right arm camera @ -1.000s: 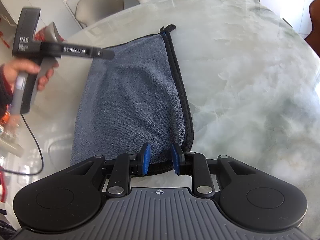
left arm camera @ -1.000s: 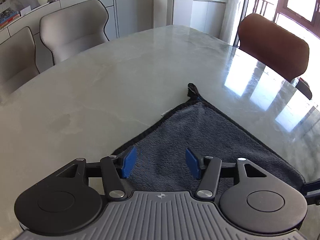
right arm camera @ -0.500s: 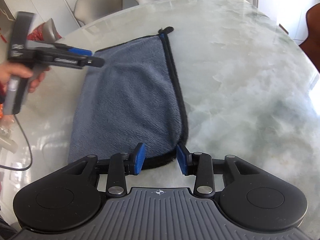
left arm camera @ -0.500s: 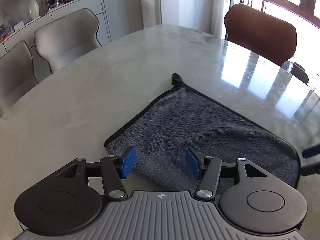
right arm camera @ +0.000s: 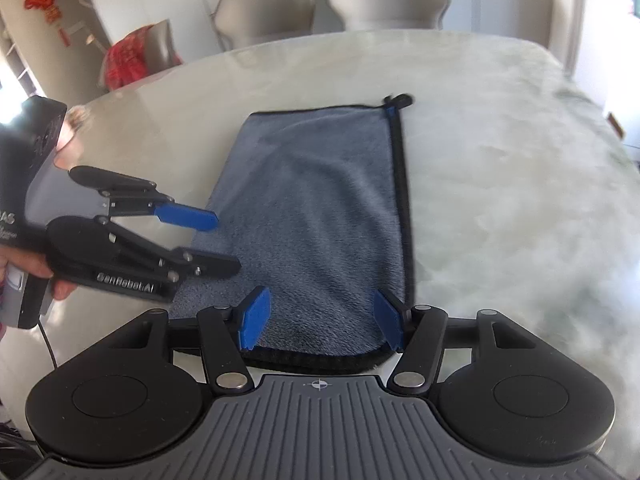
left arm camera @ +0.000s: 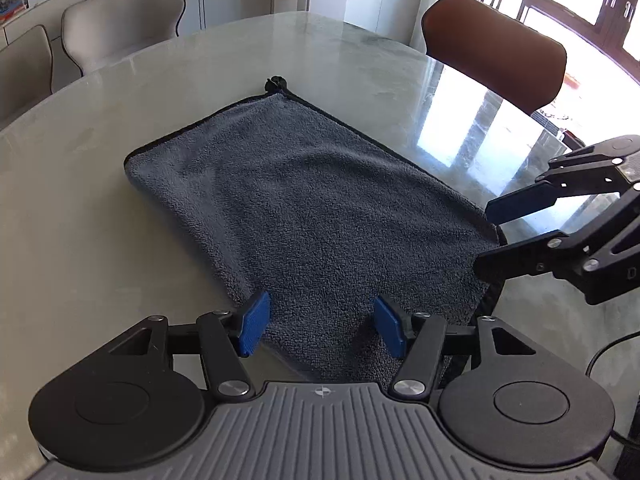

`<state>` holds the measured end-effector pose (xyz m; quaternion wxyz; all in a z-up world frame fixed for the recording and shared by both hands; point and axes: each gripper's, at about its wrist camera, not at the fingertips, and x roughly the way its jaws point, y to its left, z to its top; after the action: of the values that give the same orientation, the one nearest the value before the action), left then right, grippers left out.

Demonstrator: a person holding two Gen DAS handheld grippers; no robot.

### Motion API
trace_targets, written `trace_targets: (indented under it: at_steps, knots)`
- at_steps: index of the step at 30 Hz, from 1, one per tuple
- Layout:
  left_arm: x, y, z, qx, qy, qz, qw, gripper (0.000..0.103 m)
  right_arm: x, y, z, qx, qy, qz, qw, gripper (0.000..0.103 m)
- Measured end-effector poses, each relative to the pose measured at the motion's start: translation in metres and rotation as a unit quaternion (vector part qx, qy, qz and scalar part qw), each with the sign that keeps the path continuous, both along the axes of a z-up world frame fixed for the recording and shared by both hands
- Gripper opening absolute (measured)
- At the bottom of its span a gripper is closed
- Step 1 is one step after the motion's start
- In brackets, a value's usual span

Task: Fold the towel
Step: 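Open both grippers, release the folded edge and lift away from the towel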

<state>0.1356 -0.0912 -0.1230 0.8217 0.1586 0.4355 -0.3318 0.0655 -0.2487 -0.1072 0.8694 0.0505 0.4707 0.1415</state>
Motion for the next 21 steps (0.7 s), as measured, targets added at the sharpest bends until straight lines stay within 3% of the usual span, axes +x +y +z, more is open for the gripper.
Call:
trace_targets:
  at_steps: [3, 8, 13, 21]
  knots:
    - [-0.017, 0.006, 0.009, -0.005, -0.004, 0.038, 0.9993, 0.061, 0.005, -0.006, -0.011, -0.014, 0.021, 0.038, 0.999, 0.059]
    - [-0.042, 0.018, 0.024, -0.02, -0.005, 0.101, 0.9947, 0.063, -0.004, -0.021, 0.0, -0.014, -0.001, 0.07, 0.997, 0.06]
    - [-0.066, 0.032, 0.017, -0.044, 0.056, 0.183, 0.9805, 0.063, 0.0, -0.044, -0.003, -0.001, 0.012, 0.048, 0.999, 0.061]
    - [-0.079, 0.03, 0.006, -0.062, 0.107, 0.244, 0.9619, 0.066, -0.006, -0.047, -0.011, 0.018, 0.018, 0.05, 0.998, 0.066]
